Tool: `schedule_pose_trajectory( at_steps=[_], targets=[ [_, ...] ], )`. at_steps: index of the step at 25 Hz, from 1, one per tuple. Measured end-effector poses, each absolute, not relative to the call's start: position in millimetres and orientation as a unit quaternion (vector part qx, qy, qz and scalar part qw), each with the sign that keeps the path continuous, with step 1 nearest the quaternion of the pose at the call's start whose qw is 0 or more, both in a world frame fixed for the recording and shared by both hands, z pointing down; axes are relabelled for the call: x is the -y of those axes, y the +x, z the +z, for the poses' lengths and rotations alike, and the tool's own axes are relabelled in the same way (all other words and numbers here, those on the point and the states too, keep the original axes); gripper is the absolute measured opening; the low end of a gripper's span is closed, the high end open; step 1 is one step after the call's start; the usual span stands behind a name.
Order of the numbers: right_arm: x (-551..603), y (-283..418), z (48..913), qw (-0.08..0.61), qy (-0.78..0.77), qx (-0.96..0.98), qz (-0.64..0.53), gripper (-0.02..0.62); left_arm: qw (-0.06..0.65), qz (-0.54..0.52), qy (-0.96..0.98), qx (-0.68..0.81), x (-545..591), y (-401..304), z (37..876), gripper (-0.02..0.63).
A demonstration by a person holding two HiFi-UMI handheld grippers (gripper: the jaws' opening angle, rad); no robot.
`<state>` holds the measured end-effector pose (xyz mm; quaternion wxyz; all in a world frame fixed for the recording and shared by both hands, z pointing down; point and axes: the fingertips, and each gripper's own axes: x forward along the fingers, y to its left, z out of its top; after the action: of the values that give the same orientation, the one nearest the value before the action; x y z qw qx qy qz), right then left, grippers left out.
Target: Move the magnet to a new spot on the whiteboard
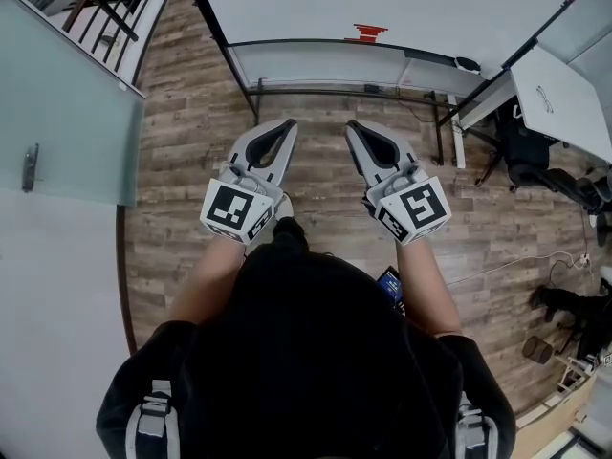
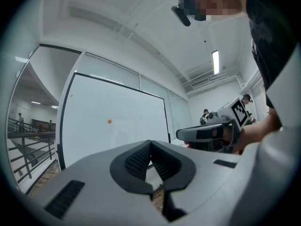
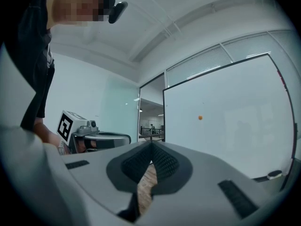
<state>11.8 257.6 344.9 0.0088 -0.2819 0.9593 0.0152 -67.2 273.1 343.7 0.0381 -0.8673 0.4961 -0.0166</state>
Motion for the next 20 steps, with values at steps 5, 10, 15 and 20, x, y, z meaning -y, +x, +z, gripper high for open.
schedule_pose_trajectory(
  at_steps=[5,10,15,20],
  targets=[
    [-232,-2,347,0.003,-0.284,-0.959,0.015,0.0,0.037,-0.012,-0.867,-0.497,-247,-84,344,0.002],
    [-196,-19,338,0.017,-0.303,-0.953,0.007,0.0,0.044,-0.008,-0.87,-0.49,-213,-103,341,0.002],
    [-155,-43,333,0.016,-0.318,-0.948,0.012,0.0,0.043,-0.002,-0.873,-0.487,-172,-132,337,0.002],
    [-117,-73,331,0.012,-0.329,-0.944,0.011,0.0,0.042,0.001,-0.877,-0.479,-131,-163,333,0.002]
  ],
)
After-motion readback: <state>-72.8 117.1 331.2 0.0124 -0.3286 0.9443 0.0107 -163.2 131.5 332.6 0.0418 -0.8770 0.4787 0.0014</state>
